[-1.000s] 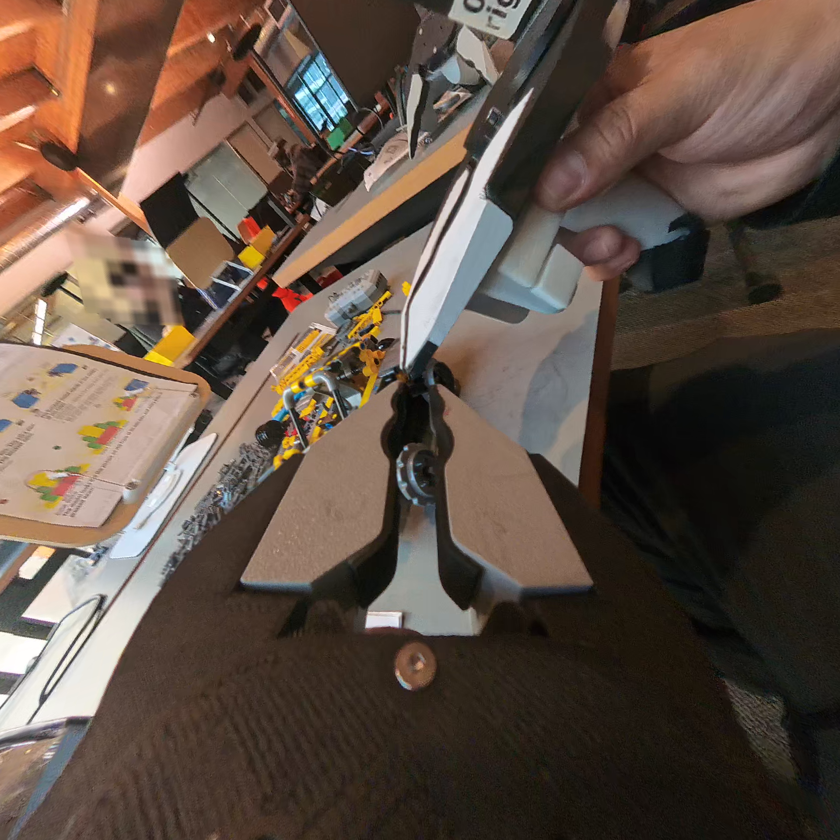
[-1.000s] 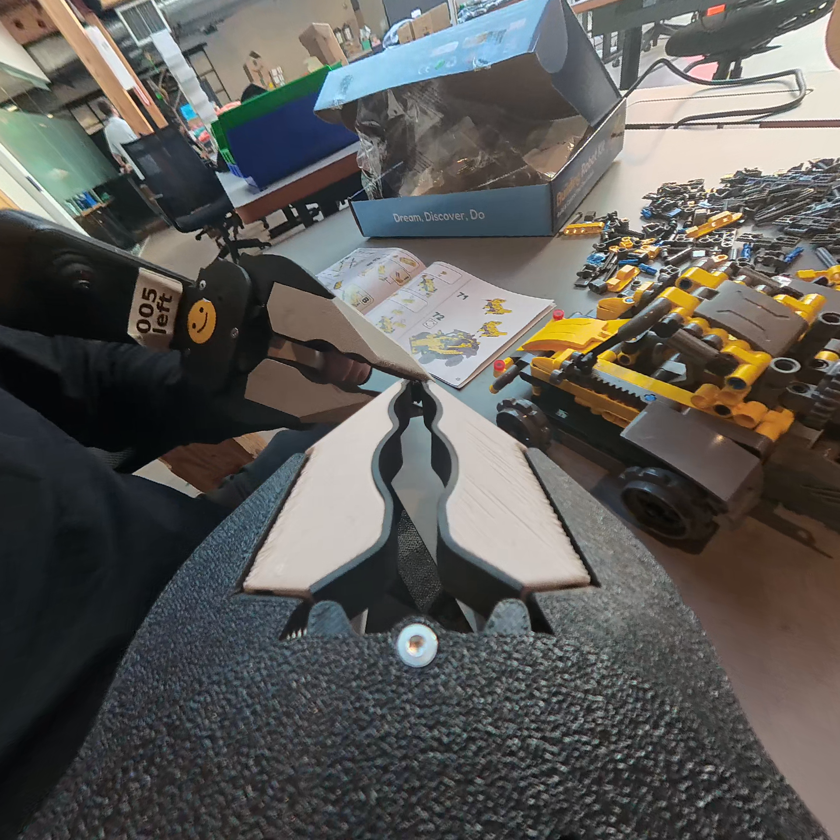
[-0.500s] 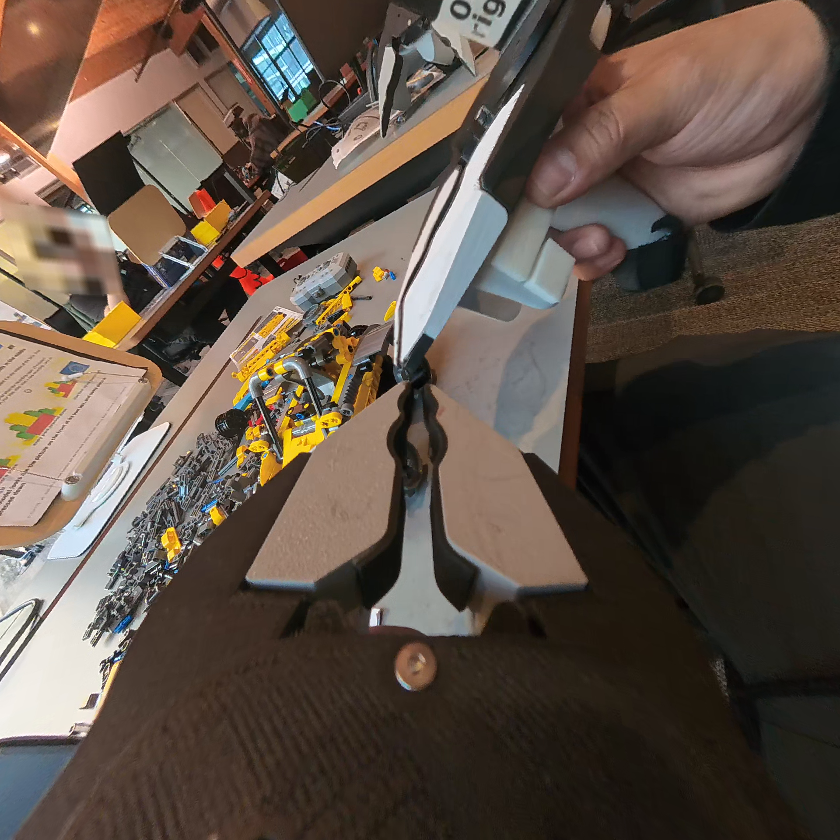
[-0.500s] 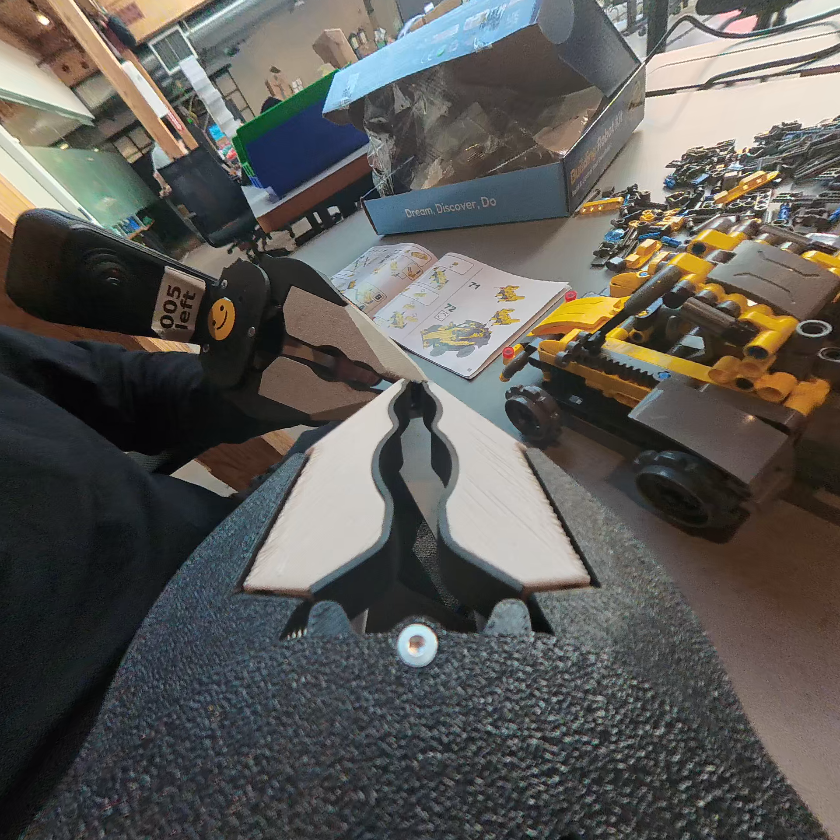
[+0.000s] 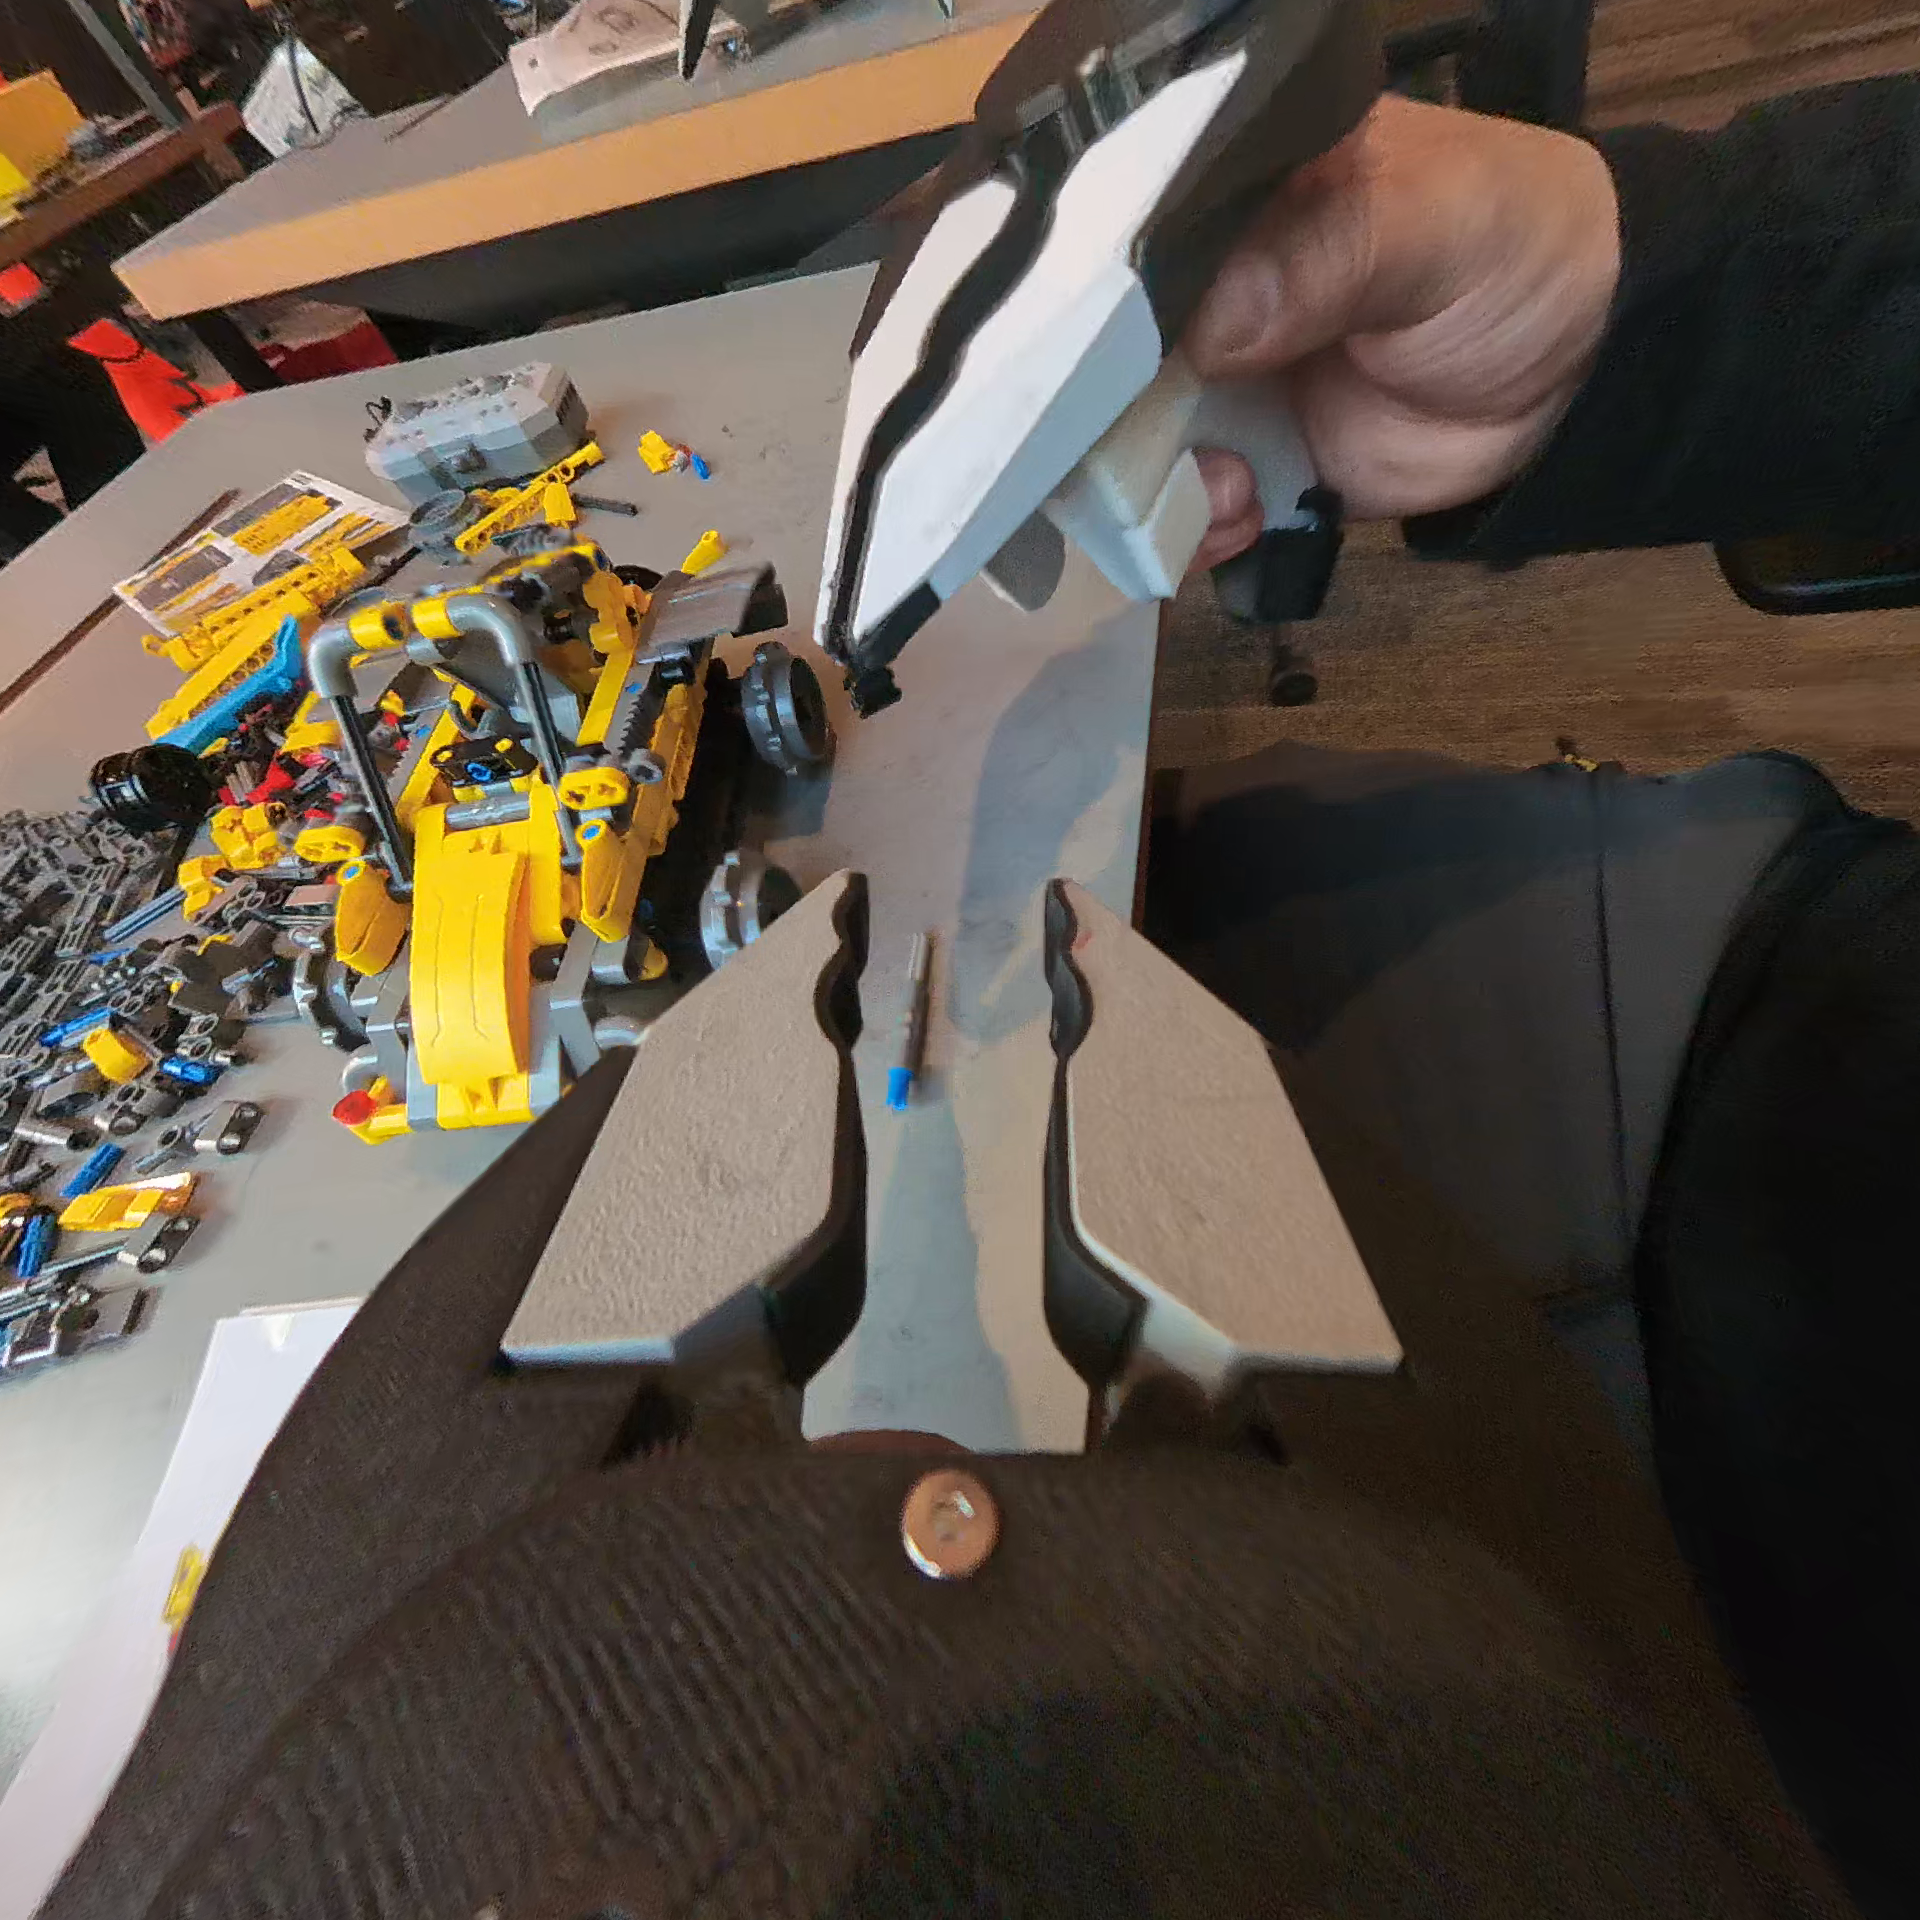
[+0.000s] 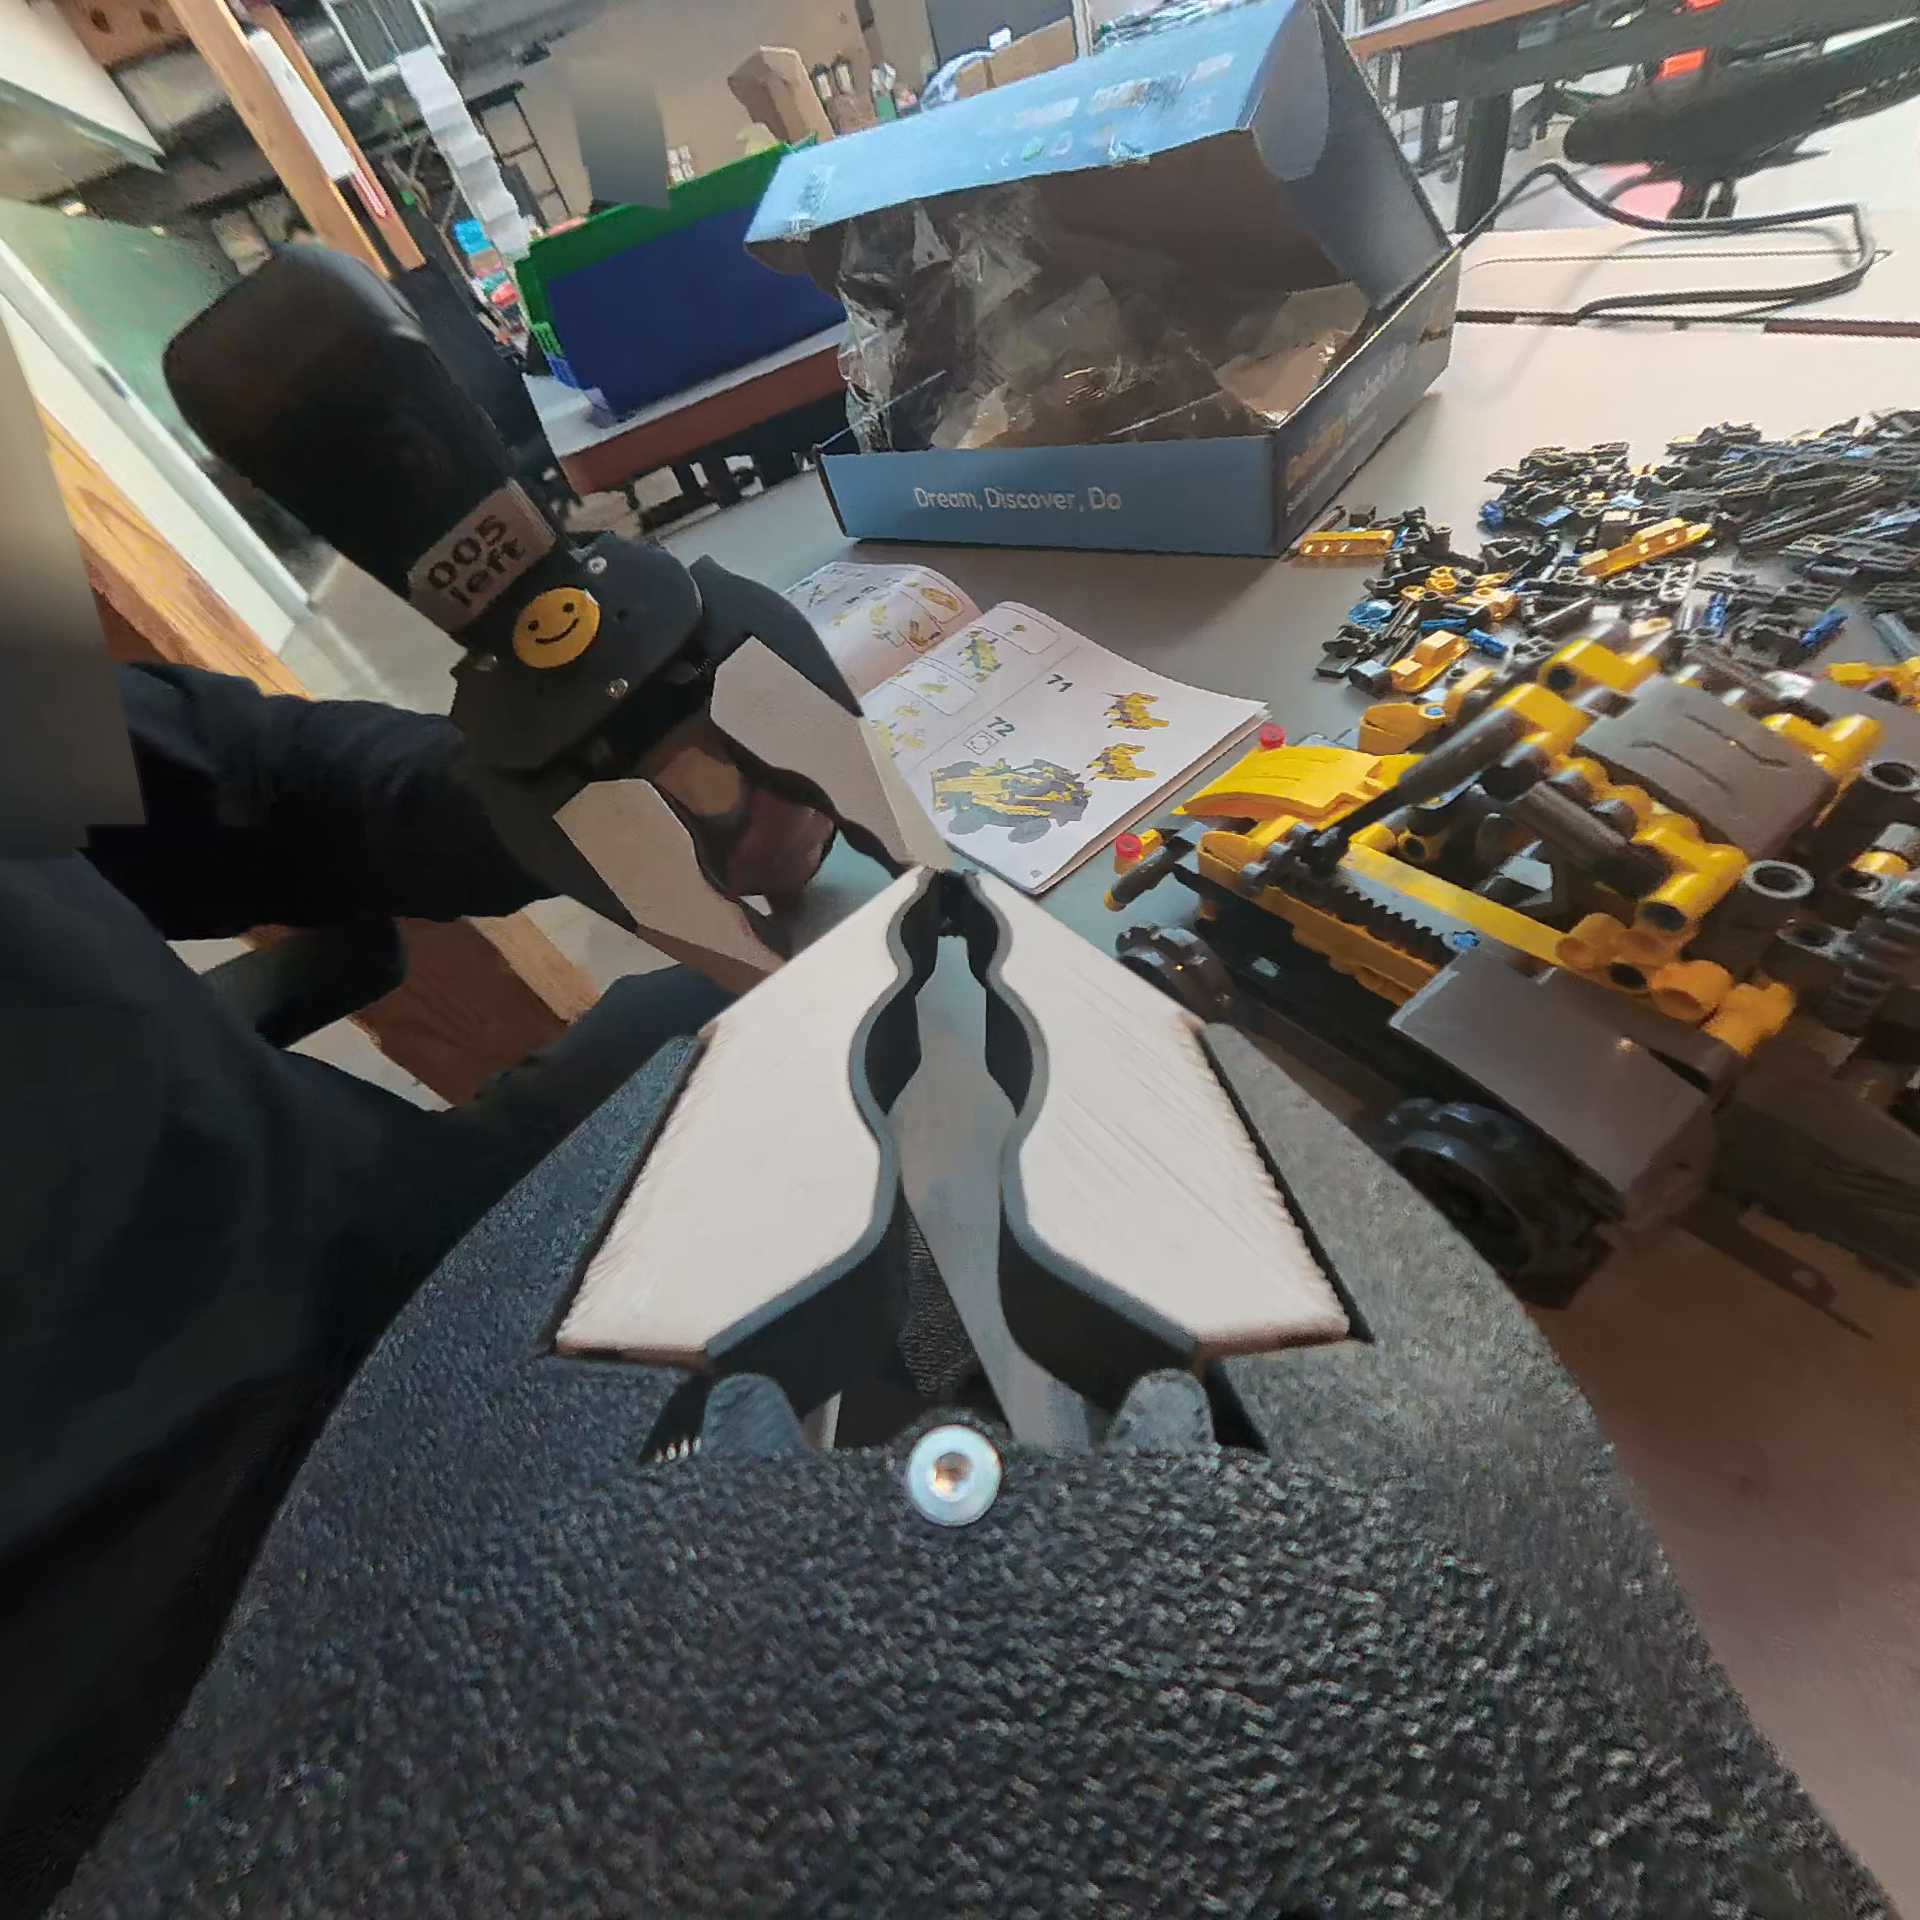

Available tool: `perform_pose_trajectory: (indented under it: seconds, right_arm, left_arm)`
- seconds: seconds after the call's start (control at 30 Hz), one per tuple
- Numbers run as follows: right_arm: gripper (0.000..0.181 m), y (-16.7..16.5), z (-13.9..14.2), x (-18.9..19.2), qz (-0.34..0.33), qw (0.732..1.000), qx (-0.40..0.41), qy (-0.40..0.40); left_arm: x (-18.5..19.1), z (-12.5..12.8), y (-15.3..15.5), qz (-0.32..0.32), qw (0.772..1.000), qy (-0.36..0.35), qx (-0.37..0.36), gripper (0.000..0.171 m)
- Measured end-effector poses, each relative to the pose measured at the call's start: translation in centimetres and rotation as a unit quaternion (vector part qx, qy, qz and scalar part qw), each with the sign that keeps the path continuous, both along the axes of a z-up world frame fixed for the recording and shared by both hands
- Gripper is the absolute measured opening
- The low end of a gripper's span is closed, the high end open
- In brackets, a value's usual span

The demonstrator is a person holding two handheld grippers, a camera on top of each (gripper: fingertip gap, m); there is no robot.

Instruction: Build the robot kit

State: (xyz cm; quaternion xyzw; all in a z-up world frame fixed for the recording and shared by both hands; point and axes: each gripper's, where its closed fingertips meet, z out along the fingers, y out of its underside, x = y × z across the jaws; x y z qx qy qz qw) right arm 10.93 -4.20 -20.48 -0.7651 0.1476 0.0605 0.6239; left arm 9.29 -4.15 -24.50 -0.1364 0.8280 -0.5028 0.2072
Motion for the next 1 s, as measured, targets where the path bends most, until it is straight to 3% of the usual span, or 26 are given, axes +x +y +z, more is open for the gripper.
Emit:
perform_pose_trajectory:
  seconds: [0.27, 0.5, 0.67, 1.0]
  right_arm:
    - [0.001, 0.8, -1.4, 1.2, -0.029, 0.997, -0.063, -0.035]
    - [0.001, 1.9, -2.3, 2.0, -0.014, 0.993, -0.109, -0.030]
    - [0.001, 1.4, -2.6, 2.2, -0.007, 0.991, -0.129, -0.044]
    - [0.001, -1.9, -5.6, 0.8, 0.008, 0.978, -0.196, -0.071]
  left_arm:
    - [0.7, 1.4, 1.4, -0.027, 0.996, 0.032, -0.077, 0.043]
    - [0.3, 3.2, 2.4, -0.043, 0.987, 0.036, -0.150, 0.037]
    - [0.2, 3.3, 2.4, -0.036, 0.989, 0.009, -0.141, 0.037]
    - [0.8, 0.9, 1.8, -0.022, 0.996, 0.056, -0.072, 0.038]
